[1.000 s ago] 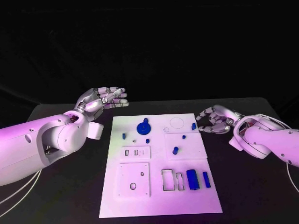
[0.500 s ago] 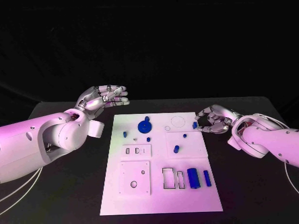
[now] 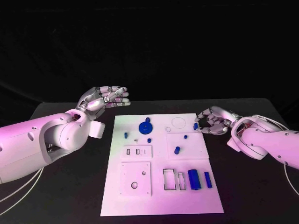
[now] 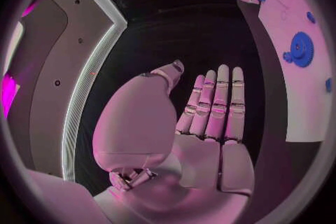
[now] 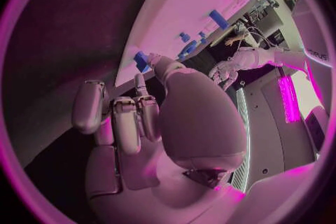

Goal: Assemble the parts on the task board

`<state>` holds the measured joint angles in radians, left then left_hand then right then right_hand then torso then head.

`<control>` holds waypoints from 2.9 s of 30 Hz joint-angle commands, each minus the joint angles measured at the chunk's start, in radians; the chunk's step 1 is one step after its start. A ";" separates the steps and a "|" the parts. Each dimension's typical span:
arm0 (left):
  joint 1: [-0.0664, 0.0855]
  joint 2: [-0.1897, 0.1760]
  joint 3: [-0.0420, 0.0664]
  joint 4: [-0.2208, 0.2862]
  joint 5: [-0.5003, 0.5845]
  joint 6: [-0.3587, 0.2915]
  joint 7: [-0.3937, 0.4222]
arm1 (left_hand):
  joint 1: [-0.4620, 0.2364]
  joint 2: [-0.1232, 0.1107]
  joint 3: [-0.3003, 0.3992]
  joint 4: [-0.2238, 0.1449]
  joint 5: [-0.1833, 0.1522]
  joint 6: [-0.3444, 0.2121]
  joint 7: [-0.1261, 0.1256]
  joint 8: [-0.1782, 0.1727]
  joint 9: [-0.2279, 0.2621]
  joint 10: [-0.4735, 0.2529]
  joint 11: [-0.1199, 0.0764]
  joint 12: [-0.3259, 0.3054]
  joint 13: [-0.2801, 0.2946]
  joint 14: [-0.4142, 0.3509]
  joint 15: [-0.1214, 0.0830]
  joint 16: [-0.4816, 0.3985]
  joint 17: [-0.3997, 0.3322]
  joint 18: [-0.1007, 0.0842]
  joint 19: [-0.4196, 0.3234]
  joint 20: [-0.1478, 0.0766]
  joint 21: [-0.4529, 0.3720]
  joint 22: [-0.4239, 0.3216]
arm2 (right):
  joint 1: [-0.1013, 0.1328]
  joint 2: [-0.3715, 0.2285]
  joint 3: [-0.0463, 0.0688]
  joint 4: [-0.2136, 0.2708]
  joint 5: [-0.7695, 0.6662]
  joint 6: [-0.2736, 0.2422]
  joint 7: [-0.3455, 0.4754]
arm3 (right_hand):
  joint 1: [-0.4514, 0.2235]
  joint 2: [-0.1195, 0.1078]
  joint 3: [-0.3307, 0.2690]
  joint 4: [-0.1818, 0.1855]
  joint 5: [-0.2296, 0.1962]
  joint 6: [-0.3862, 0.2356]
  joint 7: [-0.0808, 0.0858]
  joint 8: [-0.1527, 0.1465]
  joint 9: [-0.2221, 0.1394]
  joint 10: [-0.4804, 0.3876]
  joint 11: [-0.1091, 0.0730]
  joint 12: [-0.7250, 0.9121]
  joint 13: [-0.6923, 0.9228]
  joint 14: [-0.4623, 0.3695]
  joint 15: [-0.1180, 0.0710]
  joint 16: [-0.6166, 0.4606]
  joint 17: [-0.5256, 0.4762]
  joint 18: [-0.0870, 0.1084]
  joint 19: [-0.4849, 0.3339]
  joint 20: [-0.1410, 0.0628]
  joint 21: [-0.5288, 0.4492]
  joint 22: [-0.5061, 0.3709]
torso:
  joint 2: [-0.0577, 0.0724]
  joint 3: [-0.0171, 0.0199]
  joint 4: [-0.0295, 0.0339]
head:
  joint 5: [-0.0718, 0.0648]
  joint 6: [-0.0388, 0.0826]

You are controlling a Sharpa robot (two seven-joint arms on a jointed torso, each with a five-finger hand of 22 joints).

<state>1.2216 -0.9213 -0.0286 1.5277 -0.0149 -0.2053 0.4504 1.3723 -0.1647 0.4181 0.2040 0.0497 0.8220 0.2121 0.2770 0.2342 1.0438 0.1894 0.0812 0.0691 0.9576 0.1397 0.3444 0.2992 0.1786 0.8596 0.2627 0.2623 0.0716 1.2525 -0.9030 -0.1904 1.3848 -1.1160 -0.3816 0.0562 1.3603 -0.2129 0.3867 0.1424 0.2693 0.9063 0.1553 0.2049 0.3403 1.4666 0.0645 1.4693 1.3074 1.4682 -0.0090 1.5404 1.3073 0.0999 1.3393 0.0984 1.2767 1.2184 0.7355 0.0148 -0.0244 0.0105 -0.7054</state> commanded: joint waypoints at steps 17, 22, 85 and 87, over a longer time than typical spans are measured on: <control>0.000 0.000 0.001 0.003 -0.004 0.018 0.009 | 0.003 0.012 -0.002 -0.002 0.000 -0.006 0.036 -0.004 0.001 -0.004 -0.002 -0.002 0.001 -0.007 0.001 -0.006 0.002 0.005 -0.007 0.003 -0.007 -0.001 | -0.003 0.018 0.000 -0.012 -0.016 0.024 -0.011 | -0.013 0.000 0.009 0.008 0.001 0.021 -0.004 0.004 0.002 0.056 0.000 0.009 0.170 0.086 0.000 0.004 0.190 -0.011 0.010 0.001 0.009 0.006 | 0.002 0.0008 0.0002 | 0.003 -0.003; 0.000 0.000 0.001 0.003 -0.004 0.018 0.008 | 0.003 0.012 -0.002 -0.002 0.000 -0.006 0.036 -0.004 0.001 -0.004 -0.002 -0.002 0.001 -0.007 0.001 -0.006 0.002 0.005 -0.007 0.003 -0.007 -0.001 | -0.005 0.020 0.000 -0.015 -0.020 0.027 -0.013 | -0.013 -0.002 0.009 0.007 0.001 0.022 -0.004 0.003 0.001 0.056 0.000 0.009 0.170 0.086 0.000 0.004 0.191 -0.011 0.010 0.001 0.009 0.006 | 0.001 0.0011 -0.0001 | 0.004 -0.006; 0.000 0.022 0.000 -0.014 -0.004 0.023 -0.002 | 0.004 0.014 -0.003 -0.002 0.000 -0.006 0.036 -0.005 0.001 -0.004 -0.001 -0.002 0.001 -0.007 0.001 -0.006 0.004 0.005 -0.007 0.003 -0.007 -0.001 | 0.049 0.184 0.001 0.269 -0.131 -0.097 -0.365 | -0.022 0.035 0.143 -0.007 0.001 0.104 -0.032 0.013 0.014 0.061 -0.025 0.014 0.177 0.088 -0.019 0.007 0.199 -0.013 0.019 -0.017 0.016 0.026 | -0.010 -0.0071 -0.0005 | 0.048 -0.035; 0.000 0.023 -0.001 -0.015 -0.004 0.023 -0.002 | 0.004 0.014 -0.003 -0.002 0.000 -0.006 0.036 -0.005 0.001 -0.004 -0.001 -0.002 0.001 -0.007 0.001 -0.006 0.004 0.005 -0.007 0.003 -0.007 -0.001 | 0.046 0.208 0.001 0.268 -0.150 -0.094 -0.376 | -0.027 0.032 0.145 -0.007 0.000 0.109 -0.033 0.015 0.016 0.061 -0.026 0.014 0.177 0.088 -0.020 0.007 0.198 -0.013 0.018 -0.018 0.015 0.025 | -0.009 -0.0070 -0.0019 | 0.053 -0.037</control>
<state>1.2214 -0.9004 -0.0298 1.5120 -0.0154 -0.2020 0.4442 1.3765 -0.1605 0.4182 0.2041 0.0496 0.8220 0.2121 0.2770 0.2342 1.0438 0.1893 0.0812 0.0695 0.9576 0.1397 0.3445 0.3026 0.1786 0.8596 0.2627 0.2585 0.0717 1.3013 -0.6995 -0.1890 1.6530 -1.1908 -0.4724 -0.2605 1.3445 -0.1818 0.5261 0.1353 0.2690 1.0050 0.1247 0.2167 0.3547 1.4665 0.0445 1.4782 1.3076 1.4668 -0.0218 1.5442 1.3075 0.1000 1.3576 0.0874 1.2876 1.2440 0.7266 0.0082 -0.0273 0.0582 -0.7393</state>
